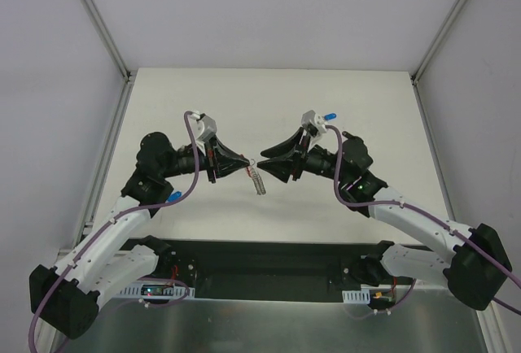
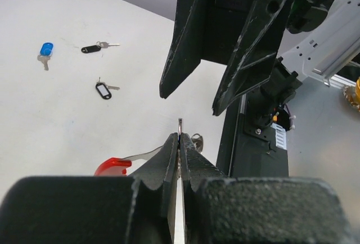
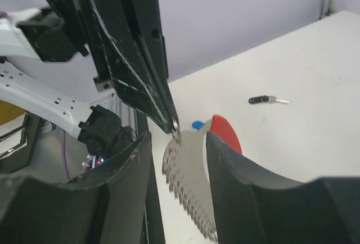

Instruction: Put the keys on the keyring

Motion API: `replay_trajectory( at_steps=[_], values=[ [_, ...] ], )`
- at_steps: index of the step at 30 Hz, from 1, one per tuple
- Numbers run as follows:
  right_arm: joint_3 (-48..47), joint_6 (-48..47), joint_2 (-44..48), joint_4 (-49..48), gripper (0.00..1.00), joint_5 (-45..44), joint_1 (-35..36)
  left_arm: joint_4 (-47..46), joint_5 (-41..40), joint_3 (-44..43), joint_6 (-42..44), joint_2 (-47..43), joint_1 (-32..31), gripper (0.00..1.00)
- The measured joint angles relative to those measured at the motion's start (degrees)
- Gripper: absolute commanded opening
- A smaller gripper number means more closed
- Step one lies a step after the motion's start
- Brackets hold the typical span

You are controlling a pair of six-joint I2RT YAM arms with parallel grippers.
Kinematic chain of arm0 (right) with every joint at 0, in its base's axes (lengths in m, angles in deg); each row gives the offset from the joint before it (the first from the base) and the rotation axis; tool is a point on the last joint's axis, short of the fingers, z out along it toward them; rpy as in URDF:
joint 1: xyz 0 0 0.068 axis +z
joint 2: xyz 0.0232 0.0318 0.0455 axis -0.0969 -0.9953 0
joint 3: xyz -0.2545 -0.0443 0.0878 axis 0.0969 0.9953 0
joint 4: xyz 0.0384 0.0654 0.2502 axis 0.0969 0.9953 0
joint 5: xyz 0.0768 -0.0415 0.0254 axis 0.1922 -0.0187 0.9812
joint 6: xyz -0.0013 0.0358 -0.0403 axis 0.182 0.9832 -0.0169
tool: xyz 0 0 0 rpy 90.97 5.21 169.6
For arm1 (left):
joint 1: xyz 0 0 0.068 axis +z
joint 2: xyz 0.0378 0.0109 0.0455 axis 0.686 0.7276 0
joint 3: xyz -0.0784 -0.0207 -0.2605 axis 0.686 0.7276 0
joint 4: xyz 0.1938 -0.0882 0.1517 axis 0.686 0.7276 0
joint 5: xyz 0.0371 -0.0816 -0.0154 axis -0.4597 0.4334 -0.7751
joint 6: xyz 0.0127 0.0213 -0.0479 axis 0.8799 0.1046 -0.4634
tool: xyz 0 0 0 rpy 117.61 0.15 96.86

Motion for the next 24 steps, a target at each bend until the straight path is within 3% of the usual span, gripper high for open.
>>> replay_trajectory(
  at_steps=[12,14,24],
  values=[
    [-2.93,-6.69,2.95,18.49,0.89,-4.20,-1.07,25.31,-4.04,-7.63,13.75,-1.31,0.00,0.00],
    [-3.67,-7.63,3.82,21.44,0.99,-5.84,-1.29,28.26,-4.37,-8.11,15.67,-0.74,0.02,0.00],
    [-5.86,-10.97,8.02,35.15,0.96,-15.43,-1.88,36.61,-8.41,-9.22,21.07,2.91,-0.37,0.00]
  ],
)
